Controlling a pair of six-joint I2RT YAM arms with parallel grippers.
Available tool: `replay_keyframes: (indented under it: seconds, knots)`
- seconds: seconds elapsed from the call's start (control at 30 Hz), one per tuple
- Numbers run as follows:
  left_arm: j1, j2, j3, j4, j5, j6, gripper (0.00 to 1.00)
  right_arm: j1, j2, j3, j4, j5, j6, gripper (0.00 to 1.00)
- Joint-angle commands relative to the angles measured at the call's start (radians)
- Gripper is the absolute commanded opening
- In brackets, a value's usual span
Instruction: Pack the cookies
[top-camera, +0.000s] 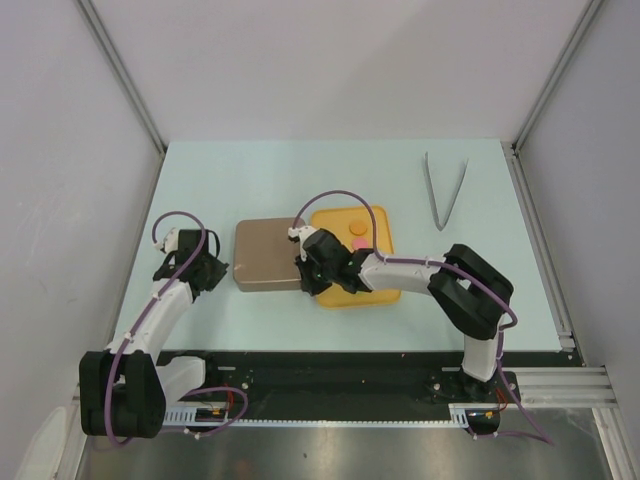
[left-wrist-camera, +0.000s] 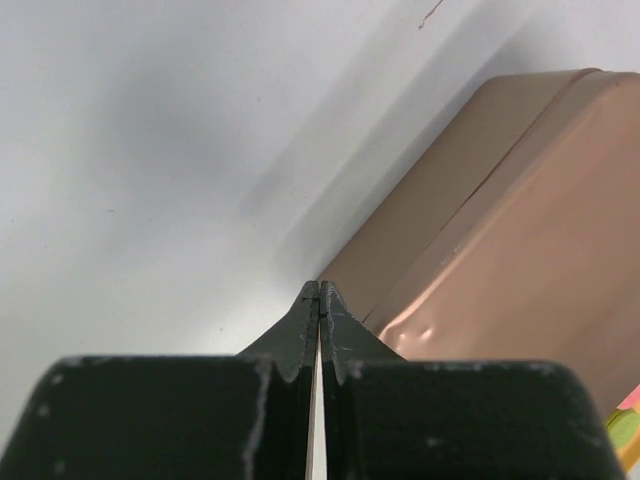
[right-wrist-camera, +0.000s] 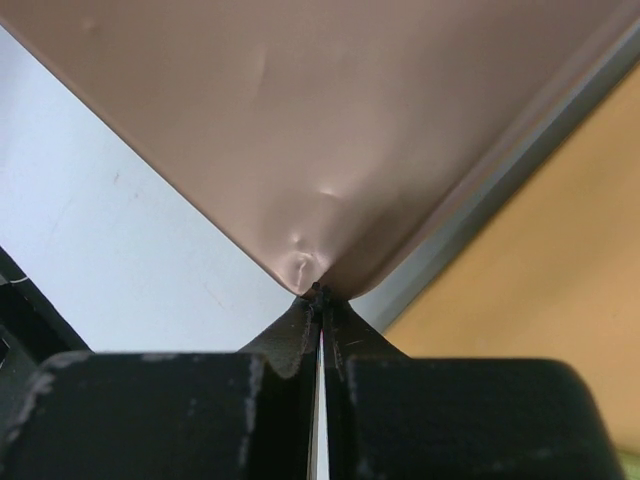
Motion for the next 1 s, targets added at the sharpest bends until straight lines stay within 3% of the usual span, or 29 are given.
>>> replay_keyframes:
  seconds: [0.0,0.97]
  knots:
    - [0.007,-0.006,0.002,0.026,0.01,0.017,0.01,-0.006,0.007,0.064,0.044,0.02,0.0,0.0]
    - [0.007,-0.012,0.002,0.021,0.009,0.017,0.01,0.006,-0.009,0.082,-0.045,0.038,-0.021,0.0]
